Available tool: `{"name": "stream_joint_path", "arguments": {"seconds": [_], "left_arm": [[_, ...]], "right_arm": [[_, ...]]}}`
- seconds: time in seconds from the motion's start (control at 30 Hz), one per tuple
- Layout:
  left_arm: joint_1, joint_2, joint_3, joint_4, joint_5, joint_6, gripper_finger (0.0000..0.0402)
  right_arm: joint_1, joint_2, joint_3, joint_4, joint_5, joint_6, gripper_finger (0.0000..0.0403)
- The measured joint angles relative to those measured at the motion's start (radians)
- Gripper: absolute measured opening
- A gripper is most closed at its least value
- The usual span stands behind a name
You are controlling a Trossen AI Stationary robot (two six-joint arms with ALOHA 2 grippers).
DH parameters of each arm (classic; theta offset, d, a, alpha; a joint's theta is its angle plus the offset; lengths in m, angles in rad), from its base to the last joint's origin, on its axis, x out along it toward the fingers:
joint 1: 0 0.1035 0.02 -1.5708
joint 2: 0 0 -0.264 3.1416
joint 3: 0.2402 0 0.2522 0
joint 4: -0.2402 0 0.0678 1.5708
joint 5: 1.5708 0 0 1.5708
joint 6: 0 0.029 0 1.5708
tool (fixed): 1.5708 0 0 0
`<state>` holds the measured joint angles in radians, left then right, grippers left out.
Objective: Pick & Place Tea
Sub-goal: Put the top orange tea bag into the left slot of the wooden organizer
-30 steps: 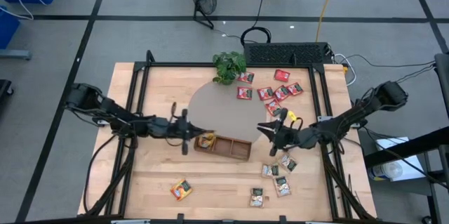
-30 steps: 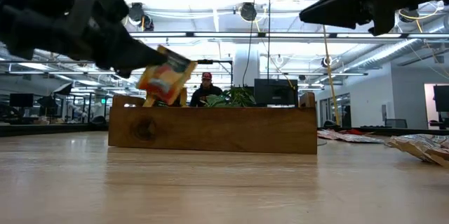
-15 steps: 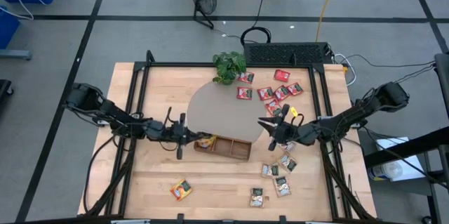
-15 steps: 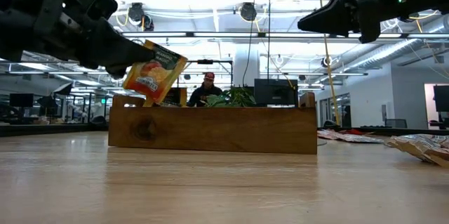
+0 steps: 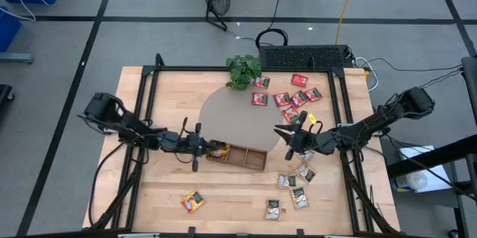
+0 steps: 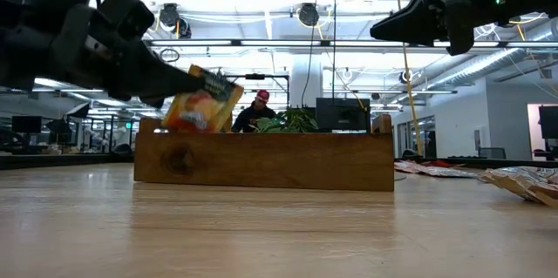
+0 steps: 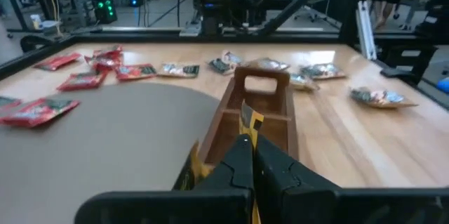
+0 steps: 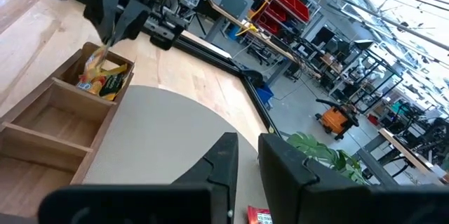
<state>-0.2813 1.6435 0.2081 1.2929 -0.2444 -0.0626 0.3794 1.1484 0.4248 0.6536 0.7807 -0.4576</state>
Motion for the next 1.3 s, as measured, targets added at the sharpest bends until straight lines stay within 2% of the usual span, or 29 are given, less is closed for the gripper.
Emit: {"name": "stream_joint_path", "arguments": {"seconds": [0.2, 0.33, 0.77, 0.9, 0.97, 1.03, 1.1, 1.2, 1.3], "left_arm": [[0.000, 0.095, 0.000, 0.076, -0.009, -0.014, 0.0000], [0.004, 0.114, 0.000, 0.098, -0.019, -0.029, 0.0009], [0.006, 0.109, -0.001, 0.152, -0.029, -0.071, 0.0138], [0.006, 0.069, 0.000, 0.232, -0.044, -0.079, 0.0156], [0.006, 0.016, 0.011, 0.216, -0.067, -0.094, 0.0157], [0.004, -0.060, 0.031, 0.121, -0.077, -0.098, 0.0158], [-0.004, -0.144, 0.087, -0.097, -0.076, -0.086, 0.0158], [-0.015, -0.256, 0.263, -0.675, -0.075, -0.053, 0.0156], [-0.034, -0.264, 0.527, -1.309, -0.097, -0.055, 0.0129]], "right_arm": [[0.000, 0.000, 0.000, 0.000, 0.000, -0.008, 0.0045], [0.000, 0.000, 0.000, -0.001, 0.000, -0.010, 0.0045], [0.000, 0.000, 0.000, -0.018, 0.000, -0.026, 0.0045], [0.000, 0.000, 0.000, -0.018, 0.000, -0.026, 0.0045], [0.000, 0.000, 0.000, -0.018, 0.000, -0.026, 0.0045], [0.000, 0.000, 0.000, -0.019, 0.000, -0.026, 0.0045], [0.000, 0.000, 0.001, -0.027, 0.000, -0.026, 0.0045], [0.000, 0.000, 0.001, -0.038, 0.000, -0.026, 0.0045], [0.000, 0.000, 0.001, -0.044, 0.000, -0.026, 0.0045]]}}
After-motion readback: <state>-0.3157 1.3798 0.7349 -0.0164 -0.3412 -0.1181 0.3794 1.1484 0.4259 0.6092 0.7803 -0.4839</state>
